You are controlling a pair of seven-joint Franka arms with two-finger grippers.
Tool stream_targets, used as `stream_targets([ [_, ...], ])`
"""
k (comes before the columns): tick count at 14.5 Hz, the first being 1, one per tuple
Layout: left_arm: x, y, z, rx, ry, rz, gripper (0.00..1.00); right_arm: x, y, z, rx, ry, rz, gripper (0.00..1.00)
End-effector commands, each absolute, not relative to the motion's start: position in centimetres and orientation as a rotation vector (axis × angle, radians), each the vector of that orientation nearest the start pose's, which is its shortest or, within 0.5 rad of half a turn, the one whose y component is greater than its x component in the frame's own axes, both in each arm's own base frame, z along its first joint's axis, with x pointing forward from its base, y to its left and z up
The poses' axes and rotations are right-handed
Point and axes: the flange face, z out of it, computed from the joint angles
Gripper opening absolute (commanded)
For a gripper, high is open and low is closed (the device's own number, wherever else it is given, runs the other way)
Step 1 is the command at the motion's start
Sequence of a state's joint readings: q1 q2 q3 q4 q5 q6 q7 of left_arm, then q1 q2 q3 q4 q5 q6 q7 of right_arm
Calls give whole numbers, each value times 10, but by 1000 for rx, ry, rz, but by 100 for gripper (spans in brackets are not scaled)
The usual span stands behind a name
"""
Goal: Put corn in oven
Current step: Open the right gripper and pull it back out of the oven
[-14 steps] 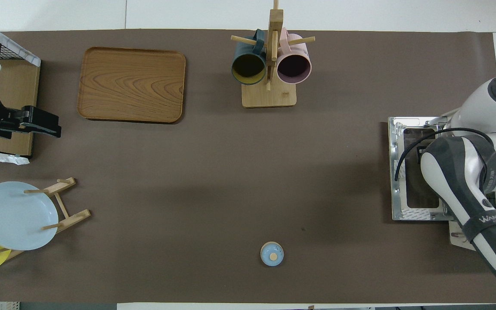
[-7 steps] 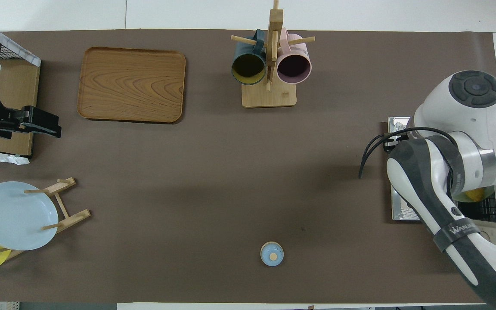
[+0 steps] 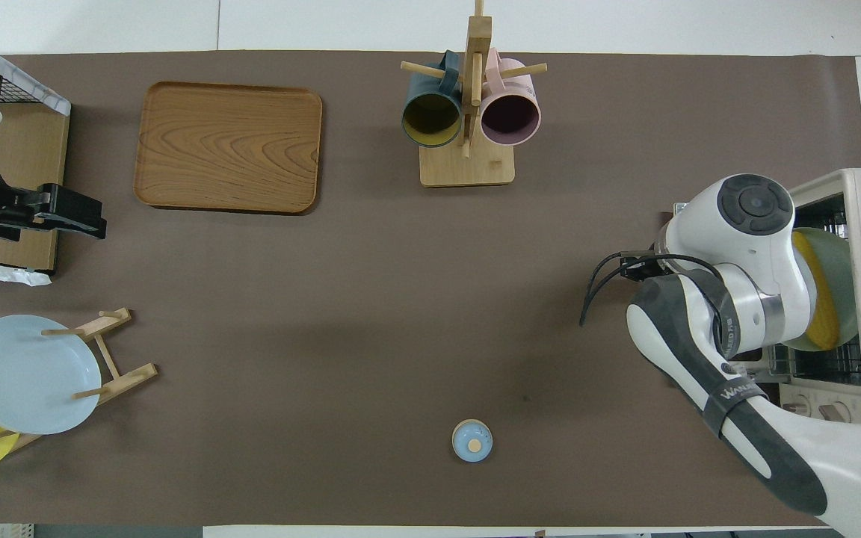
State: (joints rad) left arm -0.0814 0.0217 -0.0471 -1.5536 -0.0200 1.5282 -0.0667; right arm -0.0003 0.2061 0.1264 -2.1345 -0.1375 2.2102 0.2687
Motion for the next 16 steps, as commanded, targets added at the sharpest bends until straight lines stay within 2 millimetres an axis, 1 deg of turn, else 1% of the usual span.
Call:
stream_targets([
  [1,544,-71,620,-3165,98,82,100,548,63,305,-3229,118,160,0],
  [2,544,-71,620,-3166,98,82,100,547,61,305,-3238,115,170,0],
  [4,544,-71,620,-3166,98,82,100,548,43,305,-3240,139,187,0],
  [10,544,-71,620,-3165,98,82,100,544,39,304,-3270,116,233,0],
  [12,544,-71,620,-3166,98,82,100,545,31,306,-3334,56,219,0],
  [14,544,-71,620,-3166,98,82,100,545,26,307,-3340,67,229,0],
  [15,544,-71,620,-3166,98,82,100,546,24,311,-3343,72,244,0],
  [16,544,-71,620,-3166,98,82,100,549,26,320,-3349,71,252,0],
])
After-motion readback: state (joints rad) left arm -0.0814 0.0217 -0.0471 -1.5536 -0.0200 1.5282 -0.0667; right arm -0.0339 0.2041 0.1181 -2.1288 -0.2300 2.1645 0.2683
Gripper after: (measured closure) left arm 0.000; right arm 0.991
